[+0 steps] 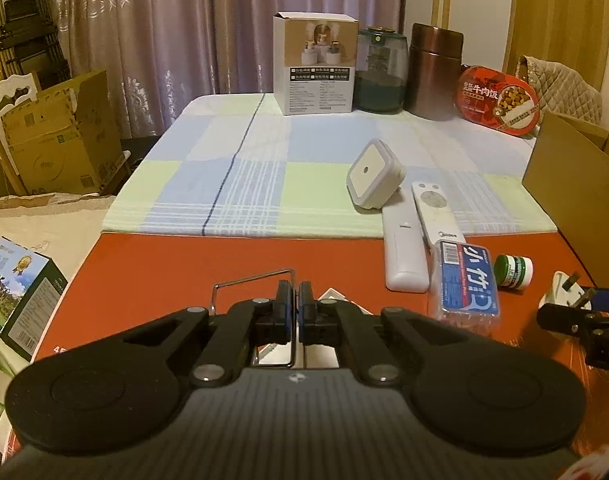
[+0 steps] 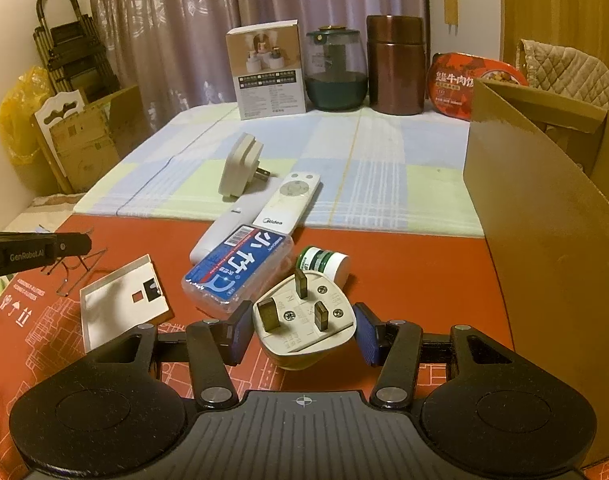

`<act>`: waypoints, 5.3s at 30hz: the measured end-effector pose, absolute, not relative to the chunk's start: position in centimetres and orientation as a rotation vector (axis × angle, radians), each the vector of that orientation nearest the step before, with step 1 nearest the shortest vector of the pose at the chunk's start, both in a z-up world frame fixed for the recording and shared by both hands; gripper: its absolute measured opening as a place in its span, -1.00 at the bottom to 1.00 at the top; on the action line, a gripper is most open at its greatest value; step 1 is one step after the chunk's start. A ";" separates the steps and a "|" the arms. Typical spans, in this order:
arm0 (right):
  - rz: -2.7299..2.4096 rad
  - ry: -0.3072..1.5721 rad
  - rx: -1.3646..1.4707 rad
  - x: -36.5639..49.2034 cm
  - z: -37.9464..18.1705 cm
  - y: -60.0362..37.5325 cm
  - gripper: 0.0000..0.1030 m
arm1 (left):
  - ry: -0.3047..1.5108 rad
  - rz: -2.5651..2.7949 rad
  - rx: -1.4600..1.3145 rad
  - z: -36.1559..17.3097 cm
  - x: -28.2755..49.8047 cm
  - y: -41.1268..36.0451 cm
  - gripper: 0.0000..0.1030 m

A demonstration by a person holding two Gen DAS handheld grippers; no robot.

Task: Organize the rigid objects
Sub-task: 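Lift the wire rack and white plug with both tools over the cardboard box, then open the left tool to drop the wire rack while the right tool releases the plug, then move both tools back toward the remaining items on the mat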

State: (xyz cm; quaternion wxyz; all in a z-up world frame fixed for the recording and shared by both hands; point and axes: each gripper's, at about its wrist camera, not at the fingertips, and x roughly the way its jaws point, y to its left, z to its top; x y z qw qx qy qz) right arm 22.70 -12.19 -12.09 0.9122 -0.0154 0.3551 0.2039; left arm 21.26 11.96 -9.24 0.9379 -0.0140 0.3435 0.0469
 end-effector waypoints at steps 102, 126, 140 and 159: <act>0.084 0.650 0.168 20.6 -1.9 -39.6 -0.03 | 0.673 -0.280 -0.046 0.3 19.9 -12.9 -0.31; 0.184 0.567 0.243 14.2 3.6 -35.0 0.01 | 0.638 -0.182 -0.024 2.1 13.7 -6.5 0.01; 0.334 0.580 0.188 11.6 3.9 -26.4 0.26 | 0.665 -0.020 -0.050 0.9 8.7 3.5 0.21; 0.454 0.628 0.082 12.1 2.1 -19.2 0.49 | 0.730 -0.125 0.087 -0.9 10.0 7.9 0.61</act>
